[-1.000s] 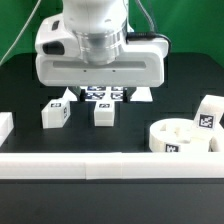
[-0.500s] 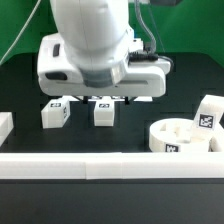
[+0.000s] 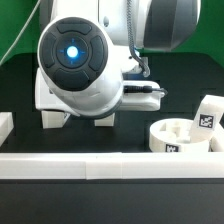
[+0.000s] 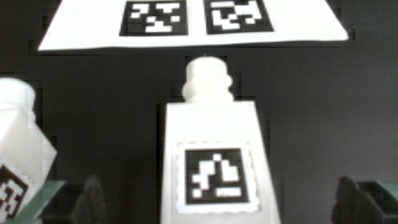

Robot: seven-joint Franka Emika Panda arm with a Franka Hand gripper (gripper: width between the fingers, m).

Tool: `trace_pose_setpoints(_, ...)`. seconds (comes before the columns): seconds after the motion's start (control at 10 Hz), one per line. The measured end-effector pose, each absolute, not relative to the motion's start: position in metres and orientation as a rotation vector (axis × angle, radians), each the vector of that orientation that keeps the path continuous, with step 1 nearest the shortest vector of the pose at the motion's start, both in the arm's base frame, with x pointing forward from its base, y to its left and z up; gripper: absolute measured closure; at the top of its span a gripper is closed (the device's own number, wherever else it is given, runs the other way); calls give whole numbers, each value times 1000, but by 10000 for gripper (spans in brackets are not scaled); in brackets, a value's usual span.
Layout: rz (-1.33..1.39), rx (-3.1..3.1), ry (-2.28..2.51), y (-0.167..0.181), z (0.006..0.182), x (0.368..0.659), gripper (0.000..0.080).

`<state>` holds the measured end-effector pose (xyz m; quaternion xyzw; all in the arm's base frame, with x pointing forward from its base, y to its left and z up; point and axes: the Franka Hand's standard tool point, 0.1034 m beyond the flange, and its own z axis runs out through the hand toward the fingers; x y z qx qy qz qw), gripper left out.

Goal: Assemble stool

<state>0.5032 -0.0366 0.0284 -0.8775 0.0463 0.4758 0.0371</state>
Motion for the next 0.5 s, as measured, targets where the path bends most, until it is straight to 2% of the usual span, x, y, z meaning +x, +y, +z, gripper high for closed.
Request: trace_pose_setpoints(0.5,1448,-2705,149,-39,12,499,150)
